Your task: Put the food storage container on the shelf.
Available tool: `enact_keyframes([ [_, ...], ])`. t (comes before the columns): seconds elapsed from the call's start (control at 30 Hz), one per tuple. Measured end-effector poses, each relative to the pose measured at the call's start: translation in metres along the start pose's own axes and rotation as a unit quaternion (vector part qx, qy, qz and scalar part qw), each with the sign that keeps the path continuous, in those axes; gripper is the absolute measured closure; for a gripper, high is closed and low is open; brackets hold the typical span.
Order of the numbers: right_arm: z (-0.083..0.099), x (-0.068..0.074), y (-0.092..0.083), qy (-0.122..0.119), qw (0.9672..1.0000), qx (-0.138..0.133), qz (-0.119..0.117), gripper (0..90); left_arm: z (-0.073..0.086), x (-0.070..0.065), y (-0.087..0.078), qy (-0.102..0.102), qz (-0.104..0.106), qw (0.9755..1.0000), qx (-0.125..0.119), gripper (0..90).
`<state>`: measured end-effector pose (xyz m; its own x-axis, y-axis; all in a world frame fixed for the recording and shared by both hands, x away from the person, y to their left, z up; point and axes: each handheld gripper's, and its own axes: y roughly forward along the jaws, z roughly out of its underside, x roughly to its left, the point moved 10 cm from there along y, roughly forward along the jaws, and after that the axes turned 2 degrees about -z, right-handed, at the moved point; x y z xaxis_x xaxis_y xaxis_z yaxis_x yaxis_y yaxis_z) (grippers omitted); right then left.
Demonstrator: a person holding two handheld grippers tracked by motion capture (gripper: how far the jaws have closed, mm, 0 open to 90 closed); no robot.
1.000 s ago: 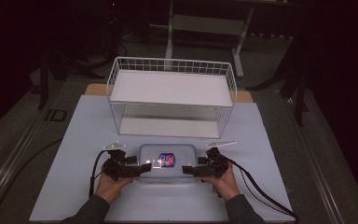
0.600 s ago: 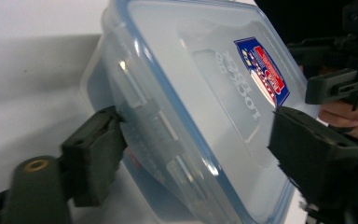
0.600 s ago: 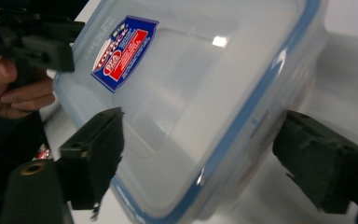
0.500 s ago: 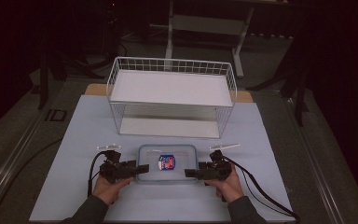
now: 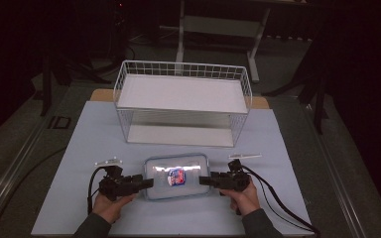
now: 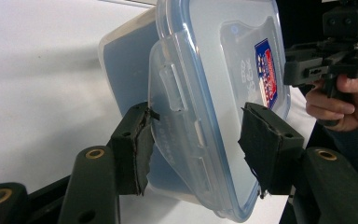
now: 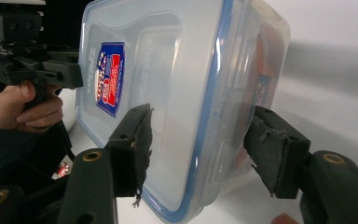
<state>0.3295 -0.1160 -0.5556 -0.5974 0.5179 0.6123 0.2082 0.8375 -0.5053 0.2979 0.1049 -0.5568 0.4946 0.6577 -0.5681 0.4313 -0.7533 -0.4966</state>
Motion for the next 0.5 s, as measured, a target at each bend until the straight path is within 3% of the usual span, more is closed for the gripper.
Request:
enact_keyframes([
  [0.3, 0.001, 0.004, -0.007, -0.001, 0.9998, 0.001, -0.018, 46.9, 0.000, -0.001, -0.001, -0.001, 0.000, 1.0000, -0.003, 45.0],
  [0.5, 0.000, 0.006, -0.014, -0.022, 0.9995, -0.006, -0.020, 52.0, -0.001, -0.005, -0.001, 0.022, -0.004, 0.9997, -0.005, 46.4],
])
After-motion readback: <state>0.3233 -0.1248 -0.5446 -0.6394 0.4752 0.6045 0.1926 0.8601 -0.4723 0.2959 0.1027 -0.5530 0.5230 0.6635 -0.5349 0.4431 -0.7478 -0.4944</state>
